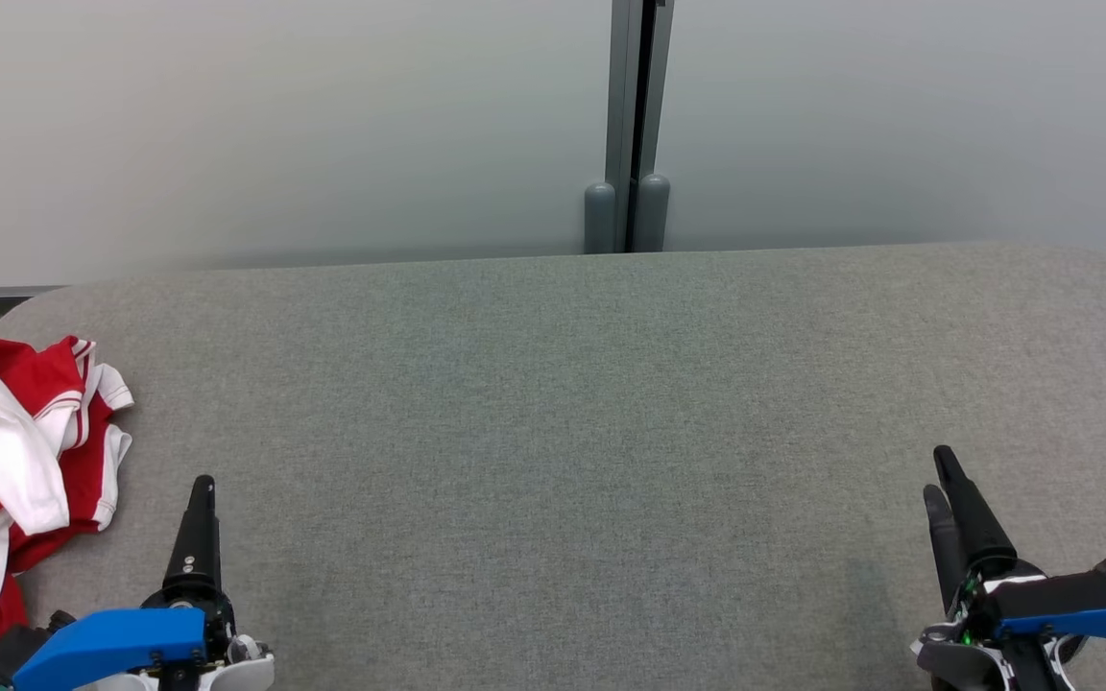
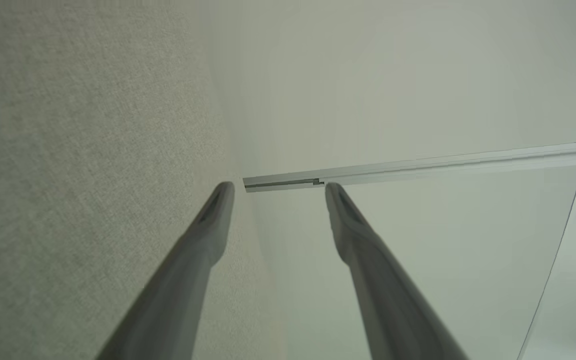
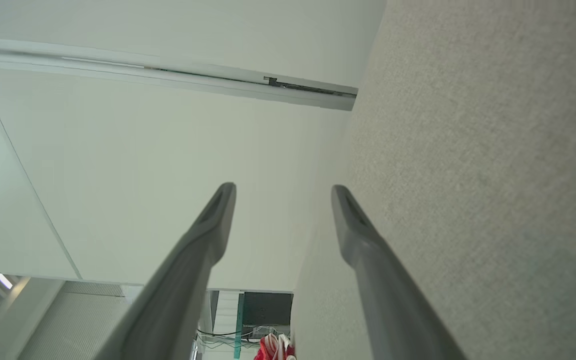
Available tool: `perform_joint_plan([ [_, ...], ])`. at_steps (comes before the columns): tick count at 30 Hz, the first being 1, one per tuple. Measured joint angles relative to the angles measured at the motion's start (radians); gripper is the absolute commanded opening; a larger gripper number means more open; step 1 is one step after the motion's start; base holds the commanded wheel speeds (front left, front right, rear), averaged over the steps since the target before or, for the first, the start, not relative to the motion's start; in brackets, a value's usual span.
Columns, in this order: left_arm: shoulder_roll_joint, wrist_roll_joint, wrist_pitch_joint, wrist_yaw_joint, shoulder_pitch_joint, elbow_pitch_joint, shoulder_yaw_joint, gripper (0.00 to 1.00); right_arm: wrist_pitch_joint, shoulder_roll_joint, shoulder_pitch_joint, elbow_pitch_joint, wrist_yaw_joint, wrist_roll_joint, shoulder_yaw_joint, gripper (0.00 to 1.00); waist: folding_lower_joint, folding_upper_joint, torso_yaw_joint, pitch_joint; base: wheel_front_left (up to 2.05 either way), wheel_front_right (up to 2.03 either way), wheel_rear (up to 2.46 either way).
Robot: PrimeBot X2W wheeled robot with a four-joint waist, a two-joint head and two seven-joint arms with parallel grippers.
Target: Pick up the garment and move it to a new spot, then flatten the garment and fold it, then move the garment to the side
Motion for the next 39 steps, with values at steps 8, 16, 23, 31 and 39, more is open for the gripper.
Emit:
perform_joint_plan([
  [8, 0.0, 0.192, -0.035, 0.007, -0.003, -0.001, -0.011, 1.0, -0.035, -0.002, -0.003, 0.012, 0.0, -0.181, 0.01, 1.0, 0.0, 0.0, -0.001, 0.003, 0.0, 0.0, 0.0],
  [16, 0.0, 0.341, -0.068, 0.019, -0.003, 0.003, -0.024, 1.0, -0.069, -0.001, -0.011, 0.033, 0.0, -0.337, 0.017, 1.0, 0.0, 0.0, -0.001, 0.006, 0.0, 0.0, 0.0],
  [23, 0.0, 0.463, -0.094, 0.024, -0.003, 0.017, -0.033, 1.0, -0.094, 0.003, -0.018, 0.054, 0.0, -0.456, 0.016, 1.0, 0.0001, 0.0, -0.001, 0.01, 0.0, 0.0, 0.0],
  [31, 0.0, 0.572, -0.121, 0.033, -0.003, 0.029, -0.049, 1.0, -0.122, 0.007, -0.022, 0.077, 0.0, -0.575, 0.014, 1.0, 0.0001, 0.0, -0.002, 0.012, 0.0, 0.0, 0.0],
  [39, 0.001, 0.678, -0.146, 0.043, -0.001, 0.033, -0.06, 1.0, -0.149, 0.01, -0.025, 0.093, 0.0, -0.689, 0.021, 1.0, 0.0001, 0.0, -0.003, 0.015, 0.0, 0.0, 0.0],
])
